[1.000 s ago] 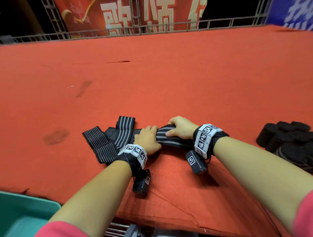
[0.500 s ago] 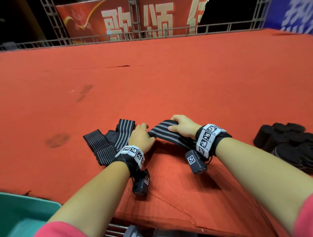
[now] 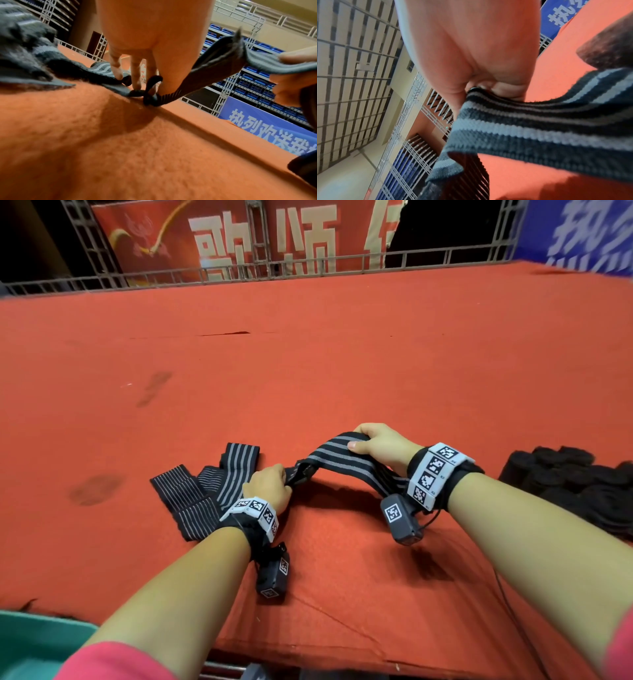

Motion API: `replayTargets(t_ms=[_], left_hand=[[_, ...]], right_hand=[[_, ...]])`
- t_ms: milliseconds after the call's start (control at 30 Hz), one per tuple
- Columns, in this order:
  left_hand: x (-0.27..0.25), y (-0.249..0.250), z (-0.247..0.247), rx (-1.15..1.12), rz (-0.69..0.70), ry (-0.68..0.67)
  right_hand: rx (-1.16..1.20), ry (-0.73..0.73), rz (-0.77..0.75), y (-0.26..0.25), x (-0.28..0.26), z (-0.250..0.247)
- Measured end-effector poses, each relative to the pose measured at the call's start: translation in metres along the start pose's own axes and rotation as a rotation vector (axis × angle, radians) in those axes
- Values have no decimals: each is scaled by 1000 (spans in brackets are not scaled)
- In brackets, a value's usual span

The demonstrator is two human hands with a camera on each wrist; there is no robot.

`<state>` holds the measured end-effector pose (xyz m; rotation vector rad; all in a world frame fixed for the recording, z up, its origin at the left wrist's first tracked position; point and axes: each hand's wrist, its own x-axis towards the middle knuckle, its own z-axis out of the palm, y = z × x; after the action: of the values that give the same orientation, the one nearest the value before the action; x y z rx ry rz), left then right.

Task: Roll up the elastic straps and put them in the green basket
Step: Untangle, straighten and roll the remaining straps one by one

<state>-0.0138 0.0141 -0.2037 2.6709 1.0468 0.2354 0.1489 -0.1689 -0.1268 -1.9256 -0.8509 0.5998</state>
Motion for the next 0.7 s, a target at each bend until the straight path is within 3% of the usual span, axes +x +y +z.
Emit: replayTargets(t_ms=[467, 600, 700], left_hand=[[20, -4, -3, 1, -40, -47], [25, -2, -15, -79, -82, 43], [27, 7, -25, -230, -87, 117]], right_hand=[[312, 26, 64, 3, -2, -23], [299, 24, 93, 3, 0, -24], [155, 11, 114, 2, 1, -26]])
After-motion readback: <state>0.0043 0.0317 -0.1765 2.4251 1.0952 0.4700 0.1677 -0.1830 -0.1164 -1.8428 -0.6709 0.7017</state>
